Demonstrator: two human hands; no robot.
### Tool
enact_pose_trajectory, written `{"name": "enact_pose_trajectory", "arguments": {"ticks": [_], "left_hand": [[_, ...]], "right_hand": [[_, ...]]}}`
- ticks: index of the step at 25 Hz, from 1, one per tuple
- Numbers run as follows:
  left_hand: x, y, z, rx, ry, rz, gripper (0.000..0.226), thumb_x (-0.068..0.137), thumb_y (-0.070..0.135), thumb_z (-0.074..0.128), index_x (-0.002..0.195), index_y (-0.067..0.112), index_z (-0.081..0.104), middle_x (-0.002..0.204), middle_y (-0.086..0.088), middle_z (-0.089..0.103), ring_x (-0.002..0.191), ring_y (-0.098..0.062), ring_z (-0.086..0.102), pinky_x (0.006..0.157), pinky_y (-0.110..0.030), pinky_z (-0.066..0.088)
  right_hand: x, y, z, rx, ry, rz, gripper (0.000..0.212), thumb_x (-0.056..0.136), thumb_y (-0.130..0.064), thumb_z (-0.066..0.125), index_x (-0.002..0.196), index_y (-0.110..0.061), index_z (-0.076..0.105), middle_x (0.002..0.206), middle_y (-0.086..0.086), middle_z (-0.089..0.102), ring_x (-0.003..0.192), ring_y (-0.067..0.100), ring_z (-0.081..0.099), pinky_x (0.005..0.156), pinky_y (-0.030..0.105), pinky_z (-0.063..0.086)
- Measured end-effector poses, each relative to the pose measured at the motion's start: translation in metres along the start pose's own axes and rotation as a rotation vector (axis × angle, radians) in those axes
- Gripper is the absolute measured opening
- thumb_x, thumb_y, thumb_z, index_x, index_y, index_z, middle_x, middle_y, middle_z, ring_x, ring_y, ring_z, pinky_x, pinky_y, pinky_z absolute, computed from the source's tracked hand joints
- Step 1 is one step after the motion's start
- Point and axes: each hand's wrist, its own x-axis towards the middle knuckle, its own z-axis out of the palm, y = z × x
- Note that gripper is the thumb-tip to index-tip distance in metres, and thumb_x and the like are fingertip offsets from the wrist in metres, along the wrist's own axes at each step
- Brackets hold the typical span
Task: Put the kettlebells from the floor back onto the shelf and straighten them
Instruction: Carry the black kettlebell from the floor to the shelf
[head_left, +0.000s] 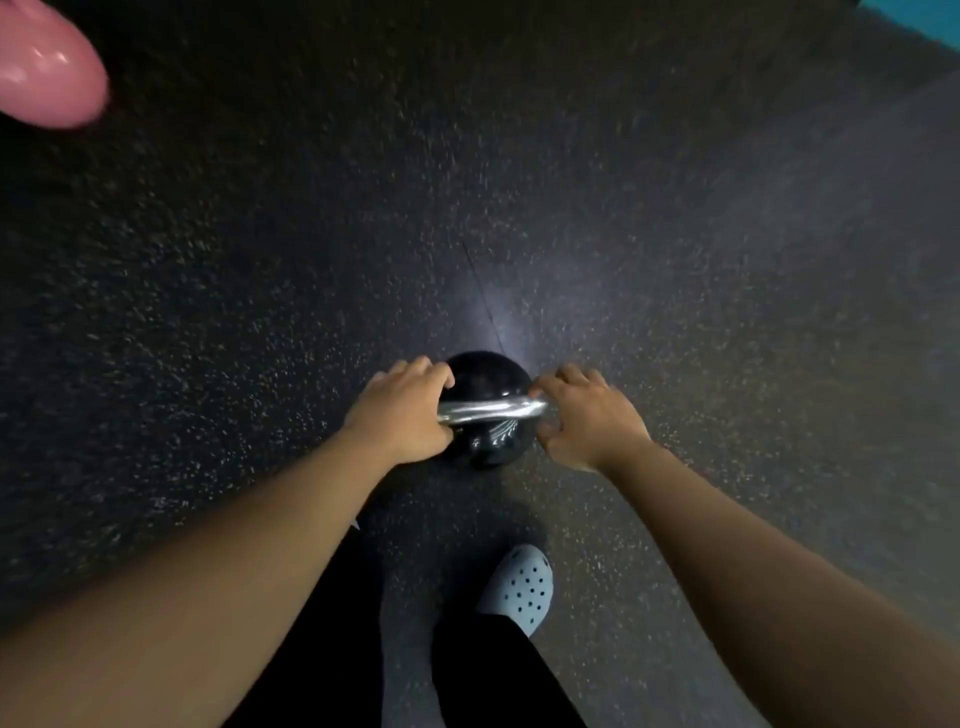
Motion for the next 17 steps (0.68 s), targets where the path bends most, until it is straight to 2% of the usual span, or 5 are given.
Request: {"name": "enact_pose_trajectory", "arguments": {"ticks": [3,6,8,12,17], "left_hand": [[0.035,-0.01,0.042,0.037,-0.103,0.032,0.051,0.083,0.032,0.069,0.129,0.018,0.052,0.125,-0.001,0.053,0.119,-0.023,0.049,0.104,-0.041,0.042],[0.051,-0.018,0.061,-0.076,-0.122,0.074,0.015,0.09,0.027,0.067,0.089,0.022,0.053,0.107,-0.002,0.057,0.089,-0.015,0.053,0.074,-0.029,0.044],[0.049,-0.027,0.057,-0.159,-0.189,0.121,0.031,0.089,0.022,0.069,0.073,0.027,0.042,0.092,0.004,0.054,0.073,-0.01,0.048,0.058,-0.025,0.034],[0.029,-0.028,0.018,-0.207,-0.184,0.126,0.035,0.082,0.024,0.072,0.064,0.028,0.043,0.069,0.009,0.051,0.061,-0.013,0.05,0.053,-0.026,0.032],[-0.011,-0.01,-0.091,-0.297,-0.164,0.127,0.021,0.078,0.023,0.071,0.062,0.025,0.056,0.062,0.005,0.061,0.052,-0.012,0.057,0.048,-0.025,0.042]], "right_hand": [[0.035,0.005,0.04,-0.08,-0.085,0.001,0.052,0.085,-0.036,0.063,0.133,-0.025,0.047,0.13,0.006,0.047,0.12,0.029,0.046,0.098,0.048,0.047],[0.056,0.006,0.048,0.008,-0.164,0.042,0.034,0.087,-0.026,0.064,0.12,-0.018,0.056,0.118,0.009,0.059,0.107,0.029,0.057,0.093,0.046,0.052],[0.061,0.001,0.045,0.053,-0.262,-0.014,0.028,0.086,-0.019,0.069,0.113,-0.015,0.061,0.108,0.007,0.064,0.096,0.022,0.06,0.088,0.036,0.053],[0.046,-0.016,0.012,0.171,-0.285,-0.064,0.015,0.082,-0.017,0.073,0.092,-0.017,0.063,0.085,-0.002,0.064,0.077,0.017,0.061,0.065,0.025,0.047],[0.013,-0.063,-0.084,0.339,-0.199,0.026,0.013,0.074,-0.022,0.072,0.086,-0.019,0.068,0.075,0.0,0.068,0.062,0.013,0.064,0.052,0.022,0.05]]}}
